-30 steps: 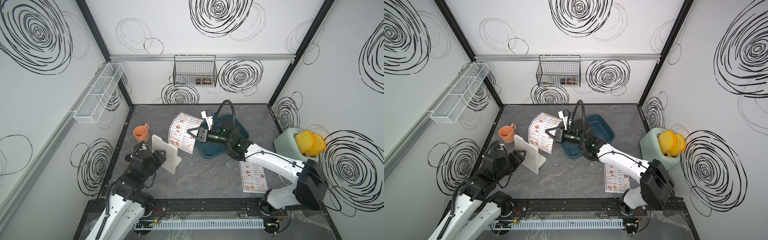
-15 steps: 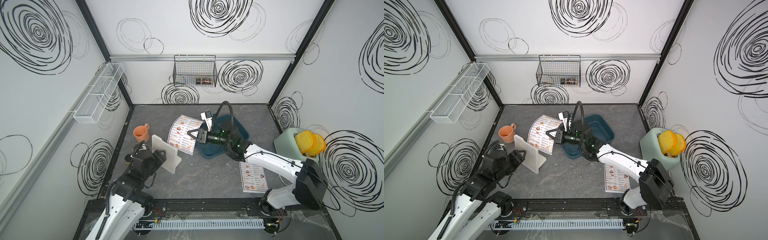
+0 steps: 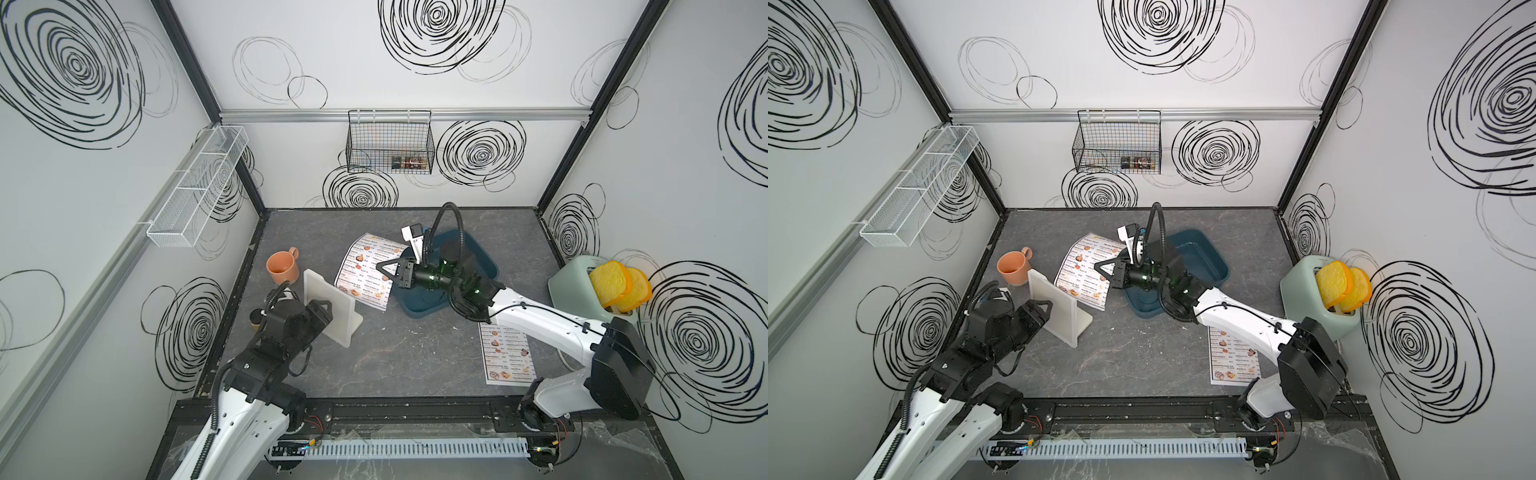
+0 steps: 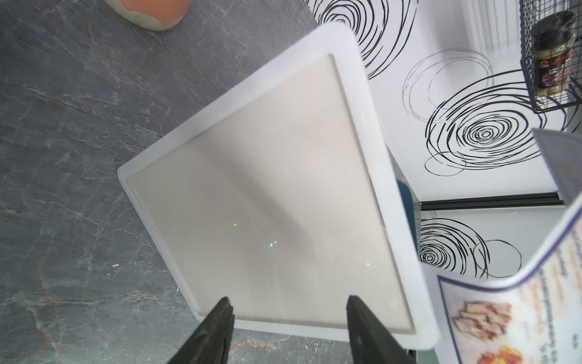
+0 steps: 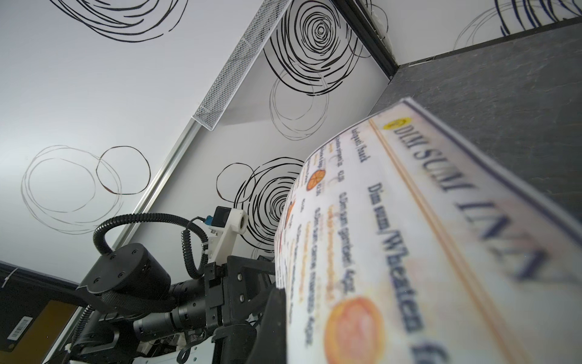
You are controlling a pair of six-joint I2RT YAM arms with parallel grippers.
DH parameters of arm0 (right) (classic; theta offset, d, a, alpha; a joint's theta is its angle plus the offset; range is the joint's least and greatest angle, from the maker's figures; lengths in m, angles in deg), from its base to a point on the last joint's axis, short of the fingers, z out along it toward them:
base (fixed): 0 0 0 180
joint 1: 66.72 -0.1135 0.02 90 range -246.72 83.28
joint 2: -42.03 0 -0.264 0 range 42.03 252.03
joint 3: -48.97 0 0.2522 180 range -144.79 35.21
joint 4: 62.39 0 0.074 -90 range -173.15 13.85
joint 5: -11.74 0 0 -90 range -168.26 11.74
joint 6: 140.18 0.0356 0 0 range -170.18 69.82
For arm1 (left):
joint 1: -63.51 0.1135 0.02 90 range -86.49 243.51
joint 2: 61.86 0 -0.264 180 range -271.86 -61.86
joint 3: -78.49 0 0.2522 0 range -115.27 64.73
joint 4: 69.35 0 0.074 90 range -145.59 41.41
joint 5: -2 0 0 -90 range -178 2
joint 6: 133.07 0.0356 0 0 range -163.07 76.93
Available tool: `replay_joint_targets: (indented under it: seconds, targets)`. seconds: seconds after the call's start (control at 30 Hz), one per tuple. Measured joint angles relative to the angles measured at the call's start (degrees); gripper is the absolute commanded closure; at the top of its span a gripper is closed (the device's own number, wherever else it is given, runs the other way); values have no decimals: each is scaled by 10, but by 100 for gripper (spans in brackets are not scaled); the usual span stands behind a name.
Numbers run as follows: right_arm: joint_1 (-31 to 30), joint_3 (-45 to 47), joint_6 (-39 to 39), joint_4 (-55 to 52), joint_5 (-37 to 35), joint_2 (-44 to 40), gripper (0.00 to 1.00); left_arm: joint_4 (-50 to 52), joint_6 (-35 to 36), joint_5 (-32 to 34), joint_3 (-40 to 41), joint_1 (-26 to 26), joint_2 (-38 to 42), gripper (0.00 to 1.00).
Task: Replace the menus in the menu holders
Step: Insert the menu into the menu holder.
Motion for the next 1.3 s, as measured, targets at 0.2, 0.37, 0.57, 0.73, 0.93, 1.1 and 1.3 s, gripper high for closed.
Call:
replay_joint_targets:
  seconds: [0.2, 0.37, 0.57, 0.73, 0.93, 1.1, 1.3]
  targets:
    - [4, 0, -18, -18, -3, 0, 100, 0, 0, 0, 0, 0, 0, 38]
    - [9, 0, -33, -35, -5, 0, 100, 0, 0, 0, 0, 0, 0, 38]
    - [11, -2, -46, -45, -6, 0, 100, 0, 0, 0, 0, 0, 0, 38]
    - [12, -3, -53, -53, -9, 0, 100, 0, 0, 0, 0, 0, 0, 38]
    - [12, -5, -59, -54, -11, 0, 100, 0, 0, 0, 0, 0, 0, 38]
    - [12, -14, -62, -59, -13, 0, 100, 0, 0, 0, 0, 0, 0, 38]
    - [12, -16, -73, -59, -16, 0, 100, 0, 2, 0, 0, 0, 0, 38]
